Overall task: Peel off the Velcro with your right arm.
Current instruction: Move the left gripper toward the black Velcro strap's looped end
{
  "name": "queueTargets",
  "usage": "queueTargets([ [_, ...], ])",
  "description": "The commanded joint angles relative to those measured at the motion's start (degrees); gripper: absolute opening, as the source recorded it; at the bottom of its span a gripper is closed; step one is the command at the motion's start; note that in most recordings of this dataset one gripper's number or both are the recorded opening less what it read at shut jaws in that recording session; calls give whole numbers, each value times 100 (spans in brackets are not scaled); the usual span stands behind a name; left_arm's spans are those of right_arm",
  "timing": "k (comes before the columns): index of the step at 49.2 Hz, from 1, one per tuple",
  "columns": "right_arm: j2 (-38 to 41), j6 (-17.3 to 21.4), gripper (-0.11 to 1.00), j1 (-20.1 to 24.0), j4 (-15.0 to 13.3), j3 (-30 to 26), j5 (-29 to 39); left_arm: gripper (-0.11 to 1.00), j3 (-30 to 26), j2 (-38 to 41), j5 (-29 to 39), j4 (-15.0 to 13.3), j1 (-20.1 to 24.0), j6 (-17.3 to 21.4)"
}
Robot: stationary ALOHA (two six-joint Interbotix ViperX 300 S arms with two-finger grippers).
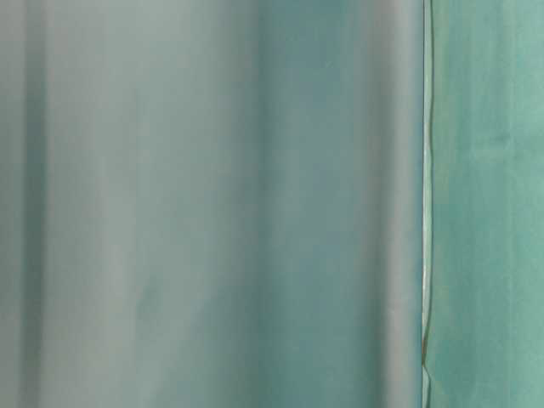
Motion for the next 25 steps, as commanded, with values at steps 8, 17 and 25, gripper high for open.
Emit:
queueTargets([
  [8,18,9,70,-9,0,-70,-70,58,-571,993,-519,-9,-18,114],
  [17,18,26,70,-9,0,-44,-158,58,-1081,1811,-668,-9,-9,114],
  [25,9,35,70,-9,0,0,-246,58,-1556,2470,-677,-9,0,123],
])
